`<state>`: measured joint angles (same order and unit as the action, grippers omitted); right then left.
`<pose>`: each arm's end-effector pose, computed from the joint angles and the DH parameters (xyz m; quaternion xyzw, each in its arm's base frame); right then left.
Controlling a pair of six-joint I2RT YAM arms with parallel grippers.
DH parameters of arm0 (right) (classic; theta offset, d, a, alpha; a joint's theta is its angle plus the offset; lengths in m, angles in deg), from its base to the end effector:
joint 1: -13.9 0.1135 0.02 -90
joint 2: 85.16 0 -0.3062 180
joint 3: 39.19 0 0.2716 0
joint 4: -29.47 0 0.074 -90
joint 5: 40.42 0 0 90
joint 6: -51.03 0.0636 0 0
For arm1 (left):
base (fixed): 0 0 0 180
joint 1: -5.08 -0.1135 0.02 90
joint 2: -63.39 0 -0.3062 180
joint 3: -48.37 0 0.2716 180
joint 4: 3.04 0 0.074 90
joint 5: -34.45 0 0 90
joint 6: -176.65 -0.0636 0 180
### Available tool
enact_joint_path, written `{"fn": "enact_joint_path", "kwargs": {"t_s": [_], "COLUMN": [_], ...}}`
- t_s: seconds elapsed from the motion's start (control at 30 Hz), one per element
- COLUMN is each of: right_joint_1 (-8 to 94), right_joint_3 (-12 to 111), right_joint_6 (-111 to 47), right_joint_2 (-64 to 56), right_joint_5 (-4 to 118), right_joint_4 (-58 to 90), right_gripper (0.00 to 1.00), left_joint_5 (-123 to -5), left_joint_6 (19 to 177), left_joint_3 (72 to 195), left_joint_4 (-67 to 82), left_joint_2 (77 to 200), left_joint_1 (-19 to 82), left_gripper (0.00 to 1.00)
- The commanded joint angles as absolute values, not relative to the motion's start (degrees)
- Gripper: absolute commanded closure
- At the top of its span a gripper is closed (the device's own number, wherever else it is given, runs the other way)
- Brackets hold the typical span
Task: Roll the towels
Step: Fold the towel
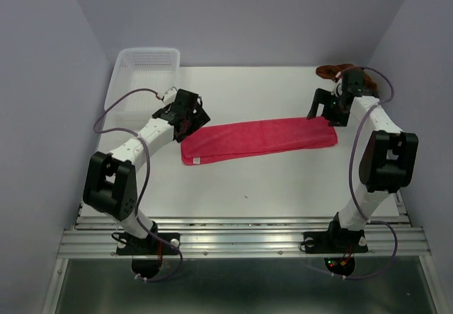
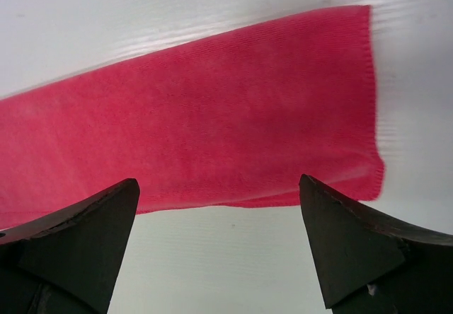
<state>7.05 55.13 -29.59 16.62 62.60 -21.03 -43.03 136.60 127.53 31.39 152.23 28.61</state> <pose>0.4226 -0.0363 0.2627 0.1038 0.9498 0.1150 0.2717 0.3532 -0.1388 0.2792 -0.2506 0.8815 -0.1513 0.3706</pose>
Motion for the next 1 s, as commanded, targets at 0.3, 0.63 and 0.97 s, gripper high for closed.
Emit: {"fn": "enact_joint_path", "kwargs": {"t_s": [0.3,0.63,0.97], "right_joint_1": [6.7,3.19,3.18], "right_joint_3": [49.16,50.48,51.79], "right_joint_6": [-23.95,-24.82,-26.23], "right_joint_2": [24.35,25.93,21.9], "right_joint_5": [55.92,54.41,57.23], "right_joint_4": [-17.31,-16.87,-16.17], "right_gripper": [0.0,0.0,0.0], "left_joint_5": [-40.78,-41.05,-42.89], "left_joint_6": [135.51,135.95,133.41], "left_joint_3": [132.6,126.79,129.51], "left_joint_4": [30.9,30.38,30.29], "left_joint_2": [166.74,168.15,169.83], "left_joint_1": [28.37,26.09,26.0], "left_gripper": [0.03,0.02,0.04]}}
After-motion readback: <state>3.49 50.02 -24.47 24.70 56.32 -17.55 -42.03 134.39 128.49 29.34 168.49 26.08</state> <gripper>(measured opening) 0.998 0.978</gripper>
